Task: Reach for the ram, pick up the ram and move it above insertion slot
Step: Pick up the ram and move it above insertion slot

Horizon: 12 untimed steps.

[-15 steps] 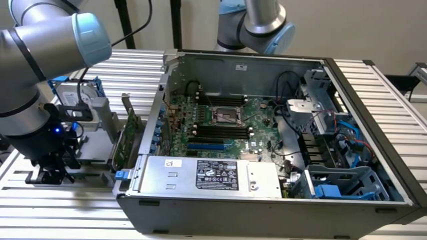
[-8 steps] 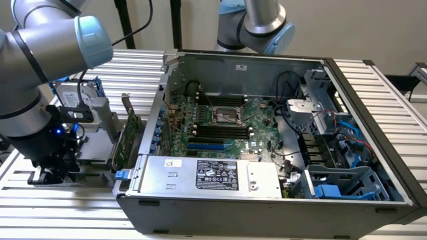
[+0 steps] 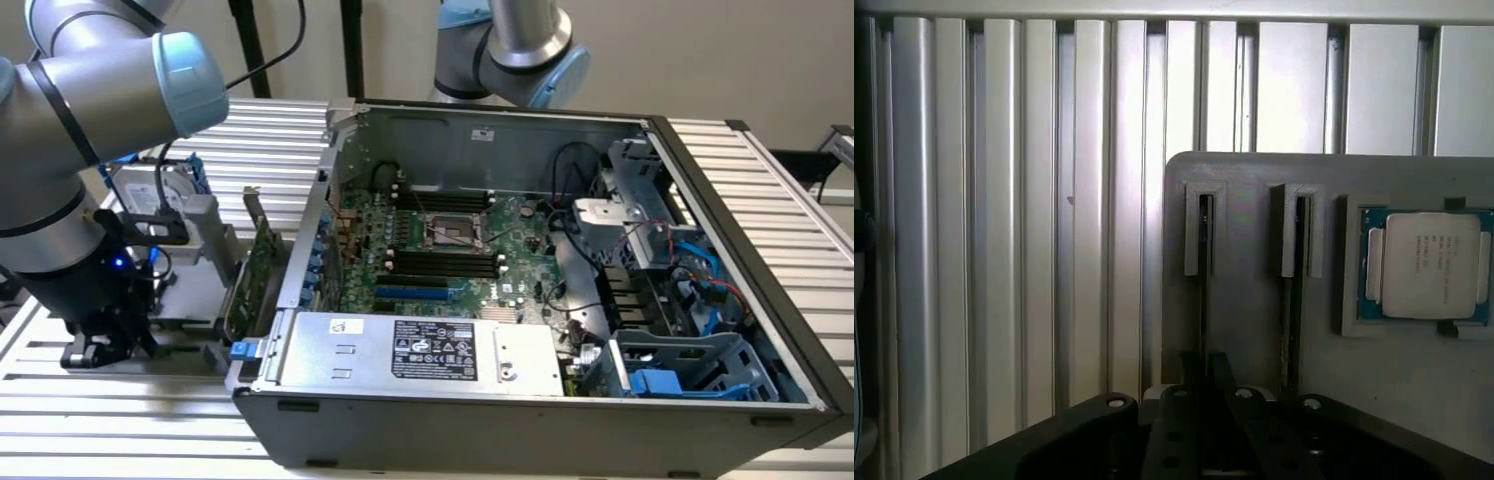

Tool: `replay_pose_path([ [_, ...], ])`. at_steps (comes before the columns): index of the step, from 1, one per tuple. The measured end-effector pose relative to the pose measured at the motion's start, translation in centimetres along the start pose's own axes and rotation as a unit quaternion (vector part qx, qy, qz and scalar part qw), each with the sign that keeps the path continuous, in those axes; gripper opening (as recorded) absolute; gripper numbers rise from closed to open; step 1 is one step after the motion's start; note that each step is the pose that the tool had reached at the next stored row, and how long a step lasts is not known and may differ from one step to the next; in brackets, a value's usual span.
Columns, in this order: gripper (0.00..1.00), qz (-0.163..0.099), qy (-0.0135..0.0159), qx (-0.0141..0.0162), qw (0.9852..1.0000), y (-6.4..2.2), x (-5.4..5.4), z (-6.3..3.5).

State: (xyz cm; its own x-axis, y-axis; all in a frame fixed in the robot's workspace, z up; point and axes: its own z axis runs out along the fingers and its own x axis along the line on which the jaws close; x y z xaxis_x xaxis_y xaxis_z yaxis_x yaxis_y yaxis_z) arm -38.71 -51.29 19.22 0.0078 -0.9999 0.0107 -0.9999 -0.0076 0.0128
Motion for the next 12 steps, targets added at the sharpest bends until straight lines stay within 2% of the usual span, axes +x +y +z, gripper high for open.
replay_pose_path([
  [6, 0.14, 0.001, 0.0003, 0.0, 1.0, -0.01, 0.0, 0.0],
  [12, 0.14, 0.027, 0.0009, -0.0004, 0.9996, -0.03, 0.0, 0.0],
])
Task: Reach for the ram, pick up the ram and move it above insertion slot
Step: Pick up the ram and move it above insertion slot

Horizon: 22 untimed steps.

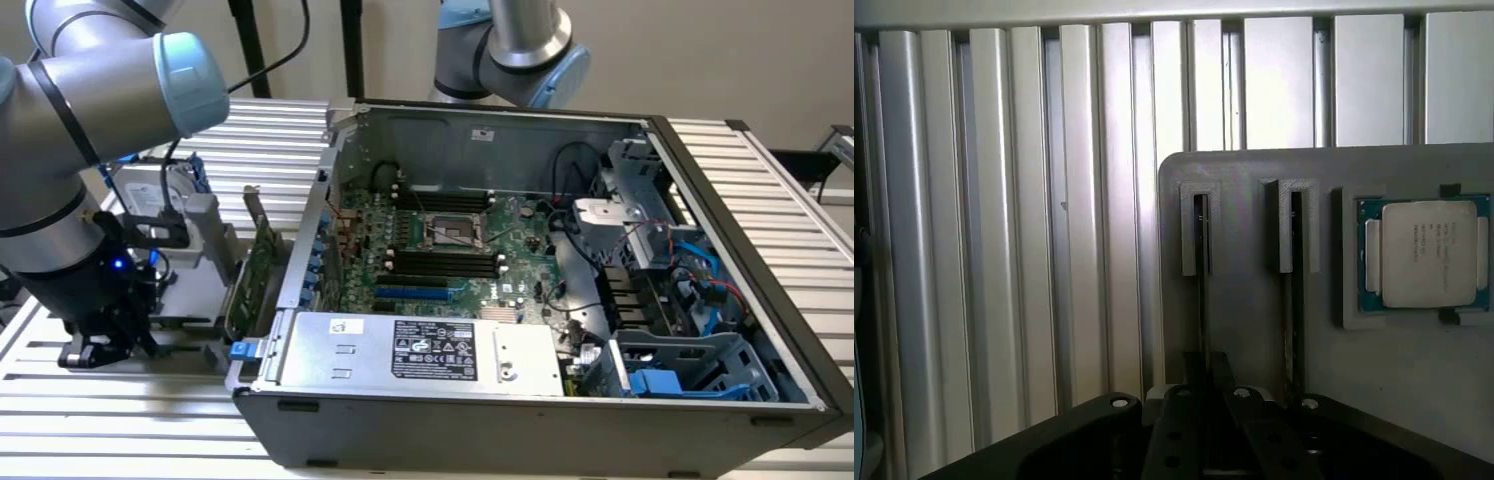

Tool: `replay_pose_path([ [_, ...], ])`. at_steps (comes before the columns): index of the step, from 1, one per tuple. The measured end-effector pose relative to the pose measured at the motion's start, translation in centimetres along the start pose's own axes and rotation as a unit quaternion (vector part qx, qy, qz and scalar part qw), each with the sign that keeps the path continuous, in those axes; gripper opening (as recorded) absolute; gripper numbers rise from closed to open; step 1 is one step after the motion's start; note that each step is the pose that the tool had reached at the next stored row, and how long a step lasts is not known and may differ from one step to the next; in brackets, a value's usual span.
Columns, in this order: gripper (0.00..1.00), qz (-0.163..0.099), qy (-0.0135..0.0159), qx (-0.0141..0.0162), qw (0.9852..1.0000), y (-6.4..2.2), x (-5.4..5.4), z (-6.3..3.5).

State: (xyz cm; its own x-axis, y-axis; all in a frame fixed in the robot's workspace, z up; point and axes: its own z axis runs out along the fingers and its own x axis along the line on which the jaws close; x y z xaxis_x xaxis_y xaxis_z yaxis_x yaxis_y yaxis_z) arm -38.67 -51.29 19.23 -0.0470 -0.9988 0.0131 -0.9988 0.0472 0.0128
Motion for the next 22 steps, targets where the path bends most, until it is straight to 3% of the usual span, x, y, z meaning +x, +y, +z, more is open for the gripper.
replay_pose_path([
  [5, 0.14, 0.0, 0.0001, -0.0002, 1.0, 0.0, 0.0, -0.16],
  [9, 0.14, 0.0, 0.0, -0.0003, 1.0, 0.01, 0.0, -0.9],
  [22, 0.14, 0.0, 0.0, -0.0011, 1.0, -0.25, 0.1, -6.48],
])
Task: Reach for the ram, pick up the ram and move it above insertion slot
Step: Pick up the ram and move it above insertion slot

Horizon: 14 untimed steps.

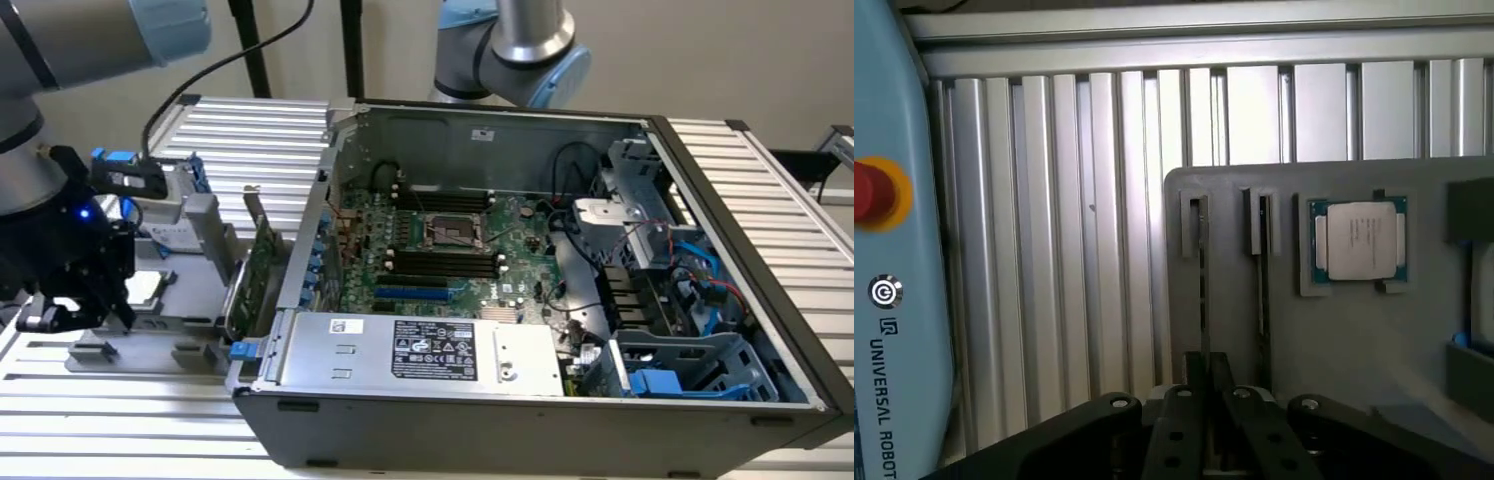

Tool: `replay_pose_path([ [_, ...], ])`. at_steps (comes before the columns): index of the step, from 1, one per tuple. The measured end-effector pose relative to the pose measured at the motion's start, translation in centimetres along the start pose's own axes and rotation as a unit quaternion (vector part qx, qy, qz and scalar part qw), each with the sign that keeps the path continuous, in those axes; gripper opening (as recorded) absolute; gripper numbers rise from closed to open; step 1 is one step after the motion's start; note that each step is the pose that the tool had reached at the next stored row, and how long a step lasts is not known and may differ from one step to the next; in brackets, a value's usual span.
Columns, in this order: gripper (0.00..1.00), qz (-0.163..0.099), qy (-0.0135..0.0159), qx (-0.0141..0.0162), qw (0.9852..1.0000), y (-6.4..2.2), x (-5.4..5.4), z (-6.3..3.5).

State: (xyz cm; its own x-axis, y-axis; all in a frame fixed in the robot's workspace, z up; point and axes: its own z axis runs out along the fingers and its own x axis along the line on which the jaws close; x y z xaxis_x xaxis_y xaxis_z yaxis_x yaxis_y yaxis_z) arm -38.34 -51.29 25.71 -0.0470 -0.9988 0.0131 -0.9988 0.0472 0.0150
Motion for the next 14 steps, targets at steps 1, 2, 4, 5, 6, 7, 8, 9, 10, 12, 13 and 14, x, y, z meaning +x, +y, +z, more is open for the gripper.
replay_pose_path([
  [1, 0.14, 0.0, 0.0001, -0.0001, 1.0, -0.1, 0.0, -0.46],
  [2, 0.14, 0.0, 0.0001, -0.0002, 1.0, -0.22, 0.0, -0.91],
  [4, 0.14, 0.0, 0.0001, -0.0002, 1.0, -0.53, 0.0, -1.81],
  [5, 0.14, 0.0, 0.0001, -0.0003, 1.0, -0.71, 0.0, -2.26],
  [6, 0.14, -0.001, 0.0001, -0.0003, 1.0, -0.9, 0.0, -2.75],
  [7, 0.14, -0.001, 0.0, -0.0004, 1.0, -1.08, 0.0, -3.2],
  [8, 0.14, -0.001, 0.0001, -0.0005, 1.0, -1.25, 0.0, -3.66],
  [9, 0.14, -0.001, 0.0001, -0.0005, 1.0, -1.44, 0.0, -4.11],
  [10, 0.14, -0.001, 0.0001, -0.0005, 1.0, -1.62, 0.0, -4.58],
  [12, 0.14, -0.002, 0.0001, -0.0007, 1.0, -2.05, 0.0, -5.48],
  [13, 0.14, -0.002, 0.0, -0.0008, 1.0, -2.35, 0.0, -5.95],
  [14, 0.14, -0.002, -0.0002, -0.0009, 1.0, -2.68, 0.0, -6.39],
])
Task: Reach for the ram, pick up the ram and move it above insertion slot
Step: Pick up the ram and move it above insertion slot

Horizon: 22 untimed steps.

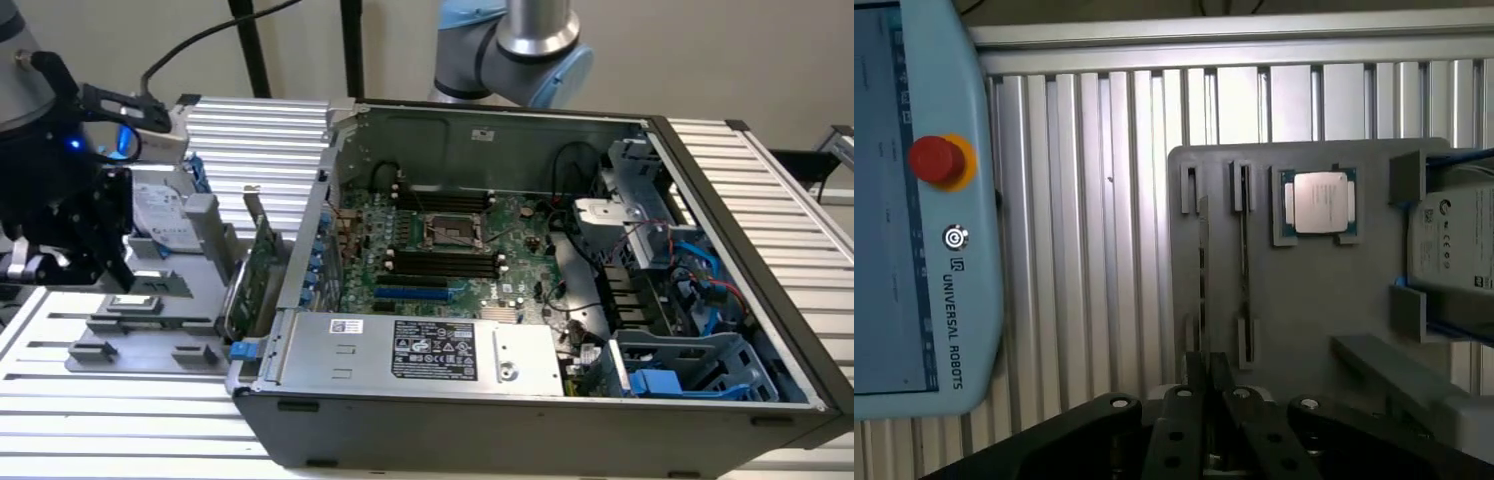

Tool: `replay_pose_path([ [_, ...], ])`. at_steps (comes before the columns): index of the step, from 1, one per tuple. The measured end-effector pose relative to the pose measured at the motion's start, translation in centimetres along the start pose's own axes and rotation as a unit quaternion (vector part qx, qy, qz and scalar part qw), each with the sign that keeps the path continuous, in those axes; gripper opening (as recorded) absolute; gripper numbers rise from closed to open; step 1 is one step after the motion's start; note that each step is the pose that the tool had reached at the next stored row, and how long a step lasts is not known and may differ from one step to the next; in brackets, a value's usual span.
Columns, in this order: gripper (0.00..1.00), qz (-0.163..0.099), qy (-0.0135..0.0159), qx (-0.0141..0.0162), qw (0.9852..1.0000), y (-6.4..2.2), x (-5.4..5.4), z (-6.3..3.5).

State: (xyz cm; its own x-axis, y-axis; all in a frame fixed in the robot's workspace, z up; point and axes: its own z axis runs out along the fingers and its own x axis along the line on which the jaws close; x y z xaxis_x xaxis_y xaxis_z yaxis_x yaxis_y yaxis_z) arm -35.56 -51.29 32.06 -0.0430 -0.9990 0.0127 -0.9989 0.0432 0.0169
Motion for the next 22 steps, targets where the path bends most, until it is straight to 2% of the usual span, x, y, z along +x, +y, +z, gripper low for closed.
replay_pose_path([
  [16, 0.14, -0.003, -0.0083, -0.0056, 0.9999, -7.09, -0.2, -7.37],
  [22, 0.14, -0.003, -0.0129, -0.007, 0.9999, -9.74, -0.3, -9.01],
])
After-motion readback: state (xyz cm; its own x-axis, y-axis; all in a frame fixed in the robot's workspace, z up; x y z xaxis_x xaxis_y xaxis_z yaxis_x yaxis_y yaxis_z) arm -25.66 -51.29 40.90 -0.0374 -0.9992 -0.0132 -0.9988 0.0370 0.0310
